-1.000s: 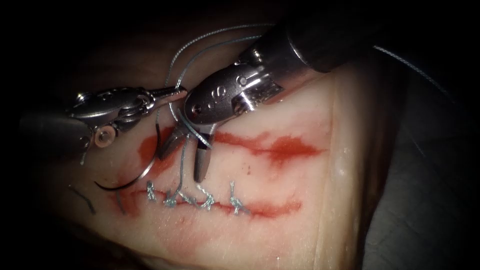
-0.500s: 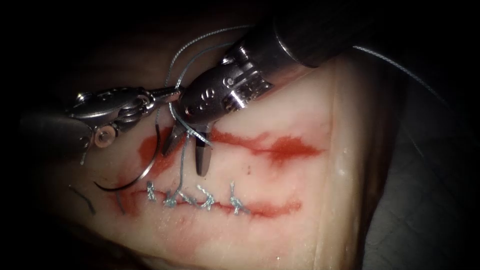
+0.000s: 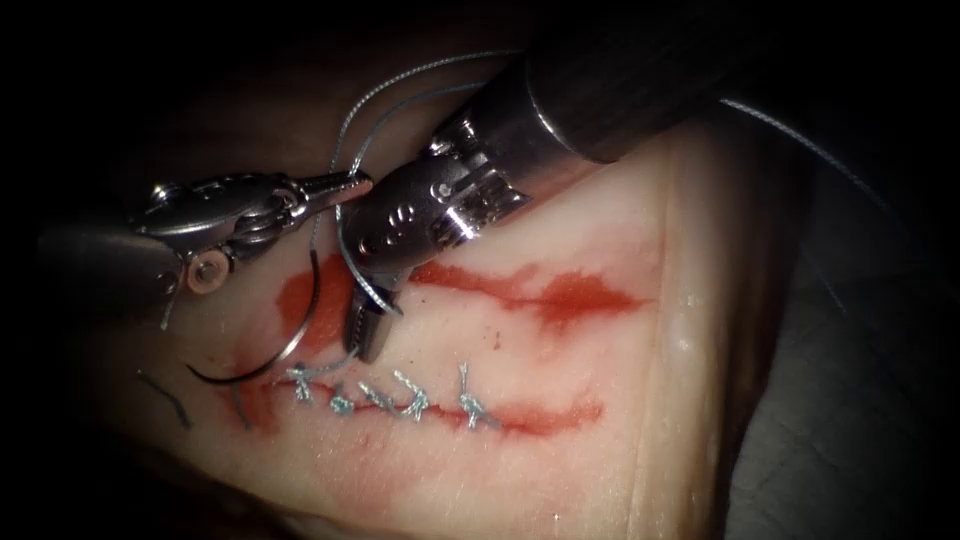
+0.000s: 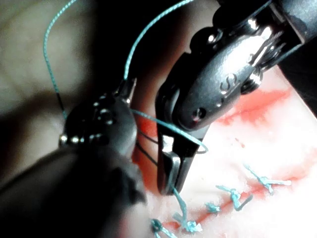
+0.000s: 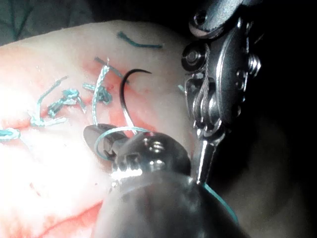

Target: Wound Closure

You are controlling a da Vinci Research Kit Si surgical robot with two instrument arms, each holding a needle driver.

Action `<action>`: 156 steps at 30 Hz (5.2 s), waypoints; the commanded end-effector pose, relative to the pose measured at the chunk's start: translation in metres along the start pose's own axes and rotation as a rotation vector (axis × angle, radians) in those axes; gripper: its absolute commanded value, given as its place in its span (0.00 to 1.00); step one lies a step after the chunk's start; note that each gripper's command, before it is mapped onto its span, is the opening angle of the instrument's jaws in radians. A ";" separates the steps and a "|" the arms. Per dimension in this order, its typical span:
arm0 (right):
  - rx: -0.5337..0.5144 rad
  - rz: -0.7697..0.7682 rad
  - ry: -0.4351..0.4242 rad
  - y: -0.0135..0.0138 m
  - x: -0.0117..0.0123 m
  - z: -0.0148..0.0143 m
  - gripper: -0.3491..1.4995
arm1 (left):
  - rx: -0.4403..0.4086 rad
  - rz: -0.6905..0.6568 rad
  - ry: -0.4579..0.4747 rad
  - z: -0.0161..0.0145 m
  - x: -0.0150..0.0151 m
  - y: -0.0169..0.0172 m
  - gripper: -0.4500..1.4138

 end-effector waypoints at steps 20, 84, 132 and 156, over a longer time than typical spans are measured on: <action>0.549 0.319 -0.204 0.0017 0.0023 -0.0035 0.00 | -0.101 0.024 0.132 -0.0029 0.0025 -0.0011 0.00; 1.432 1.538 -0.543 0.0043 0.0098 -0.0039 0.00 | -0.327 -0.274 0.894 -0.0231 0.0087 -0.0142 0.00; 1.562 1.841 -0.752 0.0057 0.0097 -0.0031 0.00 | -0.058 -0.059 0.519 -0.0215 0.0031 -0.0122 0.27; 1.553 1.778 -0.840 0.0044 0.0092 -0.0035 0.00 | 0.527 0.766 0.334 -0.0166 0.0036 -0.0084 0.59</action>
